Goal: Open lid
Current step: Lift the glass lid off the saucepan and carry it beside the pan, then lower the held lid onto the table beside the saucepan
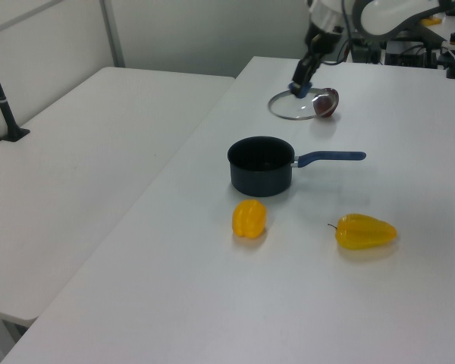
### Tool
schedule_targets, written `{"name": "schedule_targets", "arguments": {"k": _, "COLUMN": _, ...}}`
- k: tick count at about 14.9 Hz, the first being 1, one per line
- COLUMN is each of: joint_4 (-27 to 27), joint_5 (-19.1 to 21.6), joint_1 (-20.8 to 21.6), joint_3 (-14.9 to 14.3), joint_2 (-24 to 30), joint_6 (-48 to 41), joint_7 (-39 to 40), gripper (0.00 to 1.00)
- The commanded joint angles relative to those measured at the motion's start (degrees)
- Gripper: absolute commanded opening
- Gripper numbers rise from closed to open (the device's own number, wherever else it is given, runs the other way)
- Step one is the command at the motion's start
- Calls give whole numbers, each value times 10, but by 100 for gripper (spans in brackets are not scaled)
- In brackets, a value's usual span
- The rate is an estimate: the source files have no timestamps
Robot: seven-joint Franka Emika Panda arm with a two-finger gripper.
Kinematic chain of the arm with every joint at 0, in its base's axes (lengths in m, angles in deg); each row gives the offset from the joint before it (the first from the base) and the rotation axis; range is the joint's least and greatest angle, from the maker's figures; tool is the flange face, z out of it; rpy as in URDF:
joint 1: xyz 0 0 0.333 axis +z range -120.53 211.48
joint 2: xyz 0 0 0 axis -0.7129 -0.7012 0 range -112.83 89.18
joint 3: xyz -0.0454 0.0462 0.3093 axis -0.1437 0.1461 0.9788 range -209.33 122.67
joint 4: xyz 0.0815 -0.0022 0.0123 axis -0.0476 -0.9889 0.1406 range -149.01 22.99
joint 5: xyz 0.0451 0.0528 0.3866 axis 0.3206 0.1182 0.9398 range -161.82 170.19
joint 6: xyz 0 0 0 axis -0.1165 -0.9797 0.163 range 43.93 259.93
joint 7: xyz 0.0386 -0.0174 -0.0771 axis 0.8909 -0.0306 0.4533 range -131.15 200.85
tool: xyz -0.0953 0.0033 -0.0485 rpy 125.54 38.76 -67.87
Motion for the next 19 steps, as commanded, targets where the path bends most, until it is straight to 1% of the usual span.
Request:
{"name": "schedule_targets", "arguments": {"k": 1, "joint_4": -94, "joint_5": -4, "joint_1": -40, "joint_3": 0, "joint_2": 39, "joint_6": 14, "joint_7": 3, "gripper": 35}}
{"name": "schedule_targets", "arguments": {"k": 3, "joint_4": -134, "joint_5": -4, "joint_1": -51, "joint_3": -2, "joint_2": 30, "joint_6": 60, "joint_7": 6, "gripper": 35}}
{"name": "schedule_targets", "arguments": {"k": 4, "joint_4": -167, "joint_5": -4, "joint_1": -60, "joint_3": -2, "joint_2": 26, "joint_6": 123, "joint_7": 7, "gripper": 35}}
{"name": "schedule_targets", "arguments": {"k": 5, "joint_4": -178, "joint_5": -4, "joint_1": -64, "joint_3": -2, "joint_2": 18, "joint_6": 155, "joint_7": 7, "gripper": 35}}
{"name": "schedule_targets", "arguments": {"k": 10, "joint_4": -179, "joint_5": -4, "joint_1": -63, "joint_3": -2, "joint_2": -49, "joint_6": 269, "joint_7": 7, "gripper": 35}}
{"name": "schedule_targets", "arguments": {"k": 14, "joint_4": -164, "joint_5": -4, "joint_1": -59, "joint_3": -2, "joint_2": -91, "joint_6": 298, "joint_7": 7, "gripper": 36}}
{"name": "schedule_targets", "arguments": {"k": 15, "joint_4": -163, "joint_5": -4, "joint_1": -59, "joint_3": -2, "joint_2": -92, "joint_6": 298, "joint_7": 7, "gripper": 36}}
{"name": "schedule_targets", "arguments": {"k": 16, "joint_4": -163, "joint_5": -4, "joint_1": -60, "joint_3": -1, "joint_2": -91, "joint_6": 298, "joint_7": 6, "gripper": 42}}
{"name": "schedule_targets", "arguments": {"k": 17, "joint_4": -163, "joint_5": -4, "joint_1": -59, "joint_3": -2, "joint_2": -91, "joint_6": 296, "joint_7": 6, "gripper": 55}}
{"name": "schedule_targets", "arguments": {"k": 18, "joint_4": -163, "joint_5": -4, "joint_1": -58, "joint_3": -2, "joint_2": -90, "joint_6": 293, "joint_7": 2, "gripper": 88}}
{"name": "schedule_targets", "arguments": {"k": 19, "joint_4": -163, "joint_5": -4, "joint_1": -55, "joint_3": -2, "joint_2": -85, "joint_6": 289, "joint_7": 1, "gripper": 100}}
